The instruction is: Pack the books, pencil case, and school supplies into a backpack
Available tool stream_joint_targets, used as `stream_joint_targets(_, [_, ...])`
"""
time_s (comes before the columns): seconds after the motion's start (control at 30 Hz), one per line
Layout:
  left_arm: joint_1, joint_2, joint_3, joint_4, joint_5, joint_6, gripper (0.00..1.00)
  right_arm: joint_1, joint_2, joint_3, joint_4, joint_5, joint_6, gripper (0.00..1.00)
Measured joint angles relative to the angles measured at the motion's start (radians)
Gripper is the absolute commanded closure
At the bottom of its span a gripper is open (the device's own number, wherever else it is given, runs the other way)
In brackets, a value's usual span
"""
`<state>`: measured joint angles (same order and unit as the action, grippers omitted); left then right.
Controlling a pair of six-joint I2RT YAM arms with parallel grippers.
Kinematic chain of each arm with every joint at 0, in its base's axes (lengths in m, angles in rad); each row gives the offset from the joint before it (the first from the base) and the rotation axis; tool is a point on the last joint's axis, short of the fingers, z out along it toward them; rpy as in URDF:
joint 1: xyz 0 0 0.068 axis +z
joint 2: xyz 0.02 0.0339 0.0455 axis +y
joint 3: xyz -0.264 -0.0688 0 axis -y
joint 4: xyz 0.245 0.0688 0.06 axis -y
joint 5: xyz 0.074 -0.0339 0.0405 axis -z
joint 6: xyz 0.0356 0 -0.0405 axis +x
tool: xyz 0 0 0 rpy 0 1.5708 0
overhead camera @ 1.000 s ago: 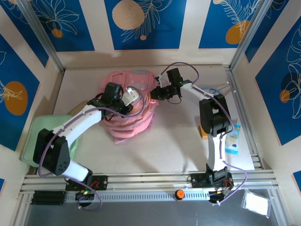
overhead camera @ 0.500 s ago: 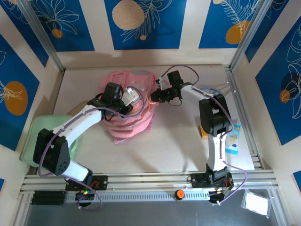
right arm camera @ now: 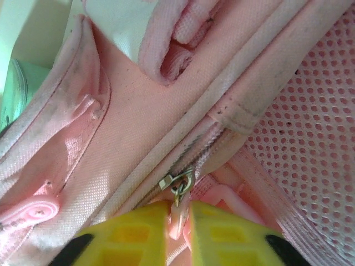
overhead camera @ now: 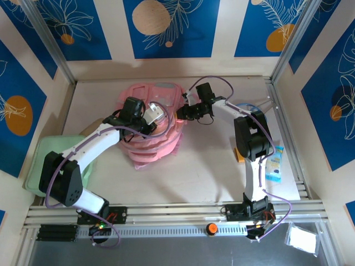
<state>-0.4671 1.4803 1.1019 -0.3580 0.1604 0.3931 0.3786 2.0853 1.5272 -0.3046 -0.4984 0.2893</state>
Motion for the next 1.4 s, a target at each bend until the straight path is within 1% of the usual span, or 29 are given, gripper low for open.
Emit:
stream_joint_targets(0.23, [0.0, 0.0, 0.0, 0.0, -0.009, -0.003, 1.0, -0.004, -0.006, -0.002, 0.0, 0.055, -0.015, 1.0])
stream_joint_targets(0.4, [0.0, 0.01, 0.006, -0.002, -0.013, -0.022, 1.0, -0.005, -0.073, -0.039, -0.022, 0.107, -0.093, 1.0])
stream_joint_targets(0.53, [0.0, 0.036, 0.024, -0.008, -0.013, -0.047, 1.0, 0.017, -0.174, -0.139, -0.014, 0.158, -0.145, 1.0])
stream_joint_targets(0.7, [0.0, 0.081, 0.06, -0.022, -0.003, -0.082, 1.0, 0.062, -0.26, -0.24, -0.012, 0.161, -0.179, 1.0])
stream_joint_targets(0.83, [0.0, 0.111, 0.087, -0.015, 0.005, -0.11, 1.0, 0.108, -0.291, -0.294, -0.003, 0.157, -0.186, 1.0])
stream_joint_targets(1.1, [0.0, 0.153, 0.107, 0.015, 0.034, -0.179, 1.0, 0.145, -0.329, -0.403, 0.139, 0.093, -0.13, 1.0])
stream_joint_targets(1.3, [0.003, 0.202, 0.135, 0.042, 0.074, -0.25, 1.0, 0.203, -0.33, -0.458, 0.267, 0.08, -0.07, 1.0])
stream_joint_targets(1.4, [0.005, 0.219, 0.137, 0.063, 0.095, -0.282, 1.0, 0.214, -0.336, -0.485, 0.322, 0.094, -0.033, 1.0])
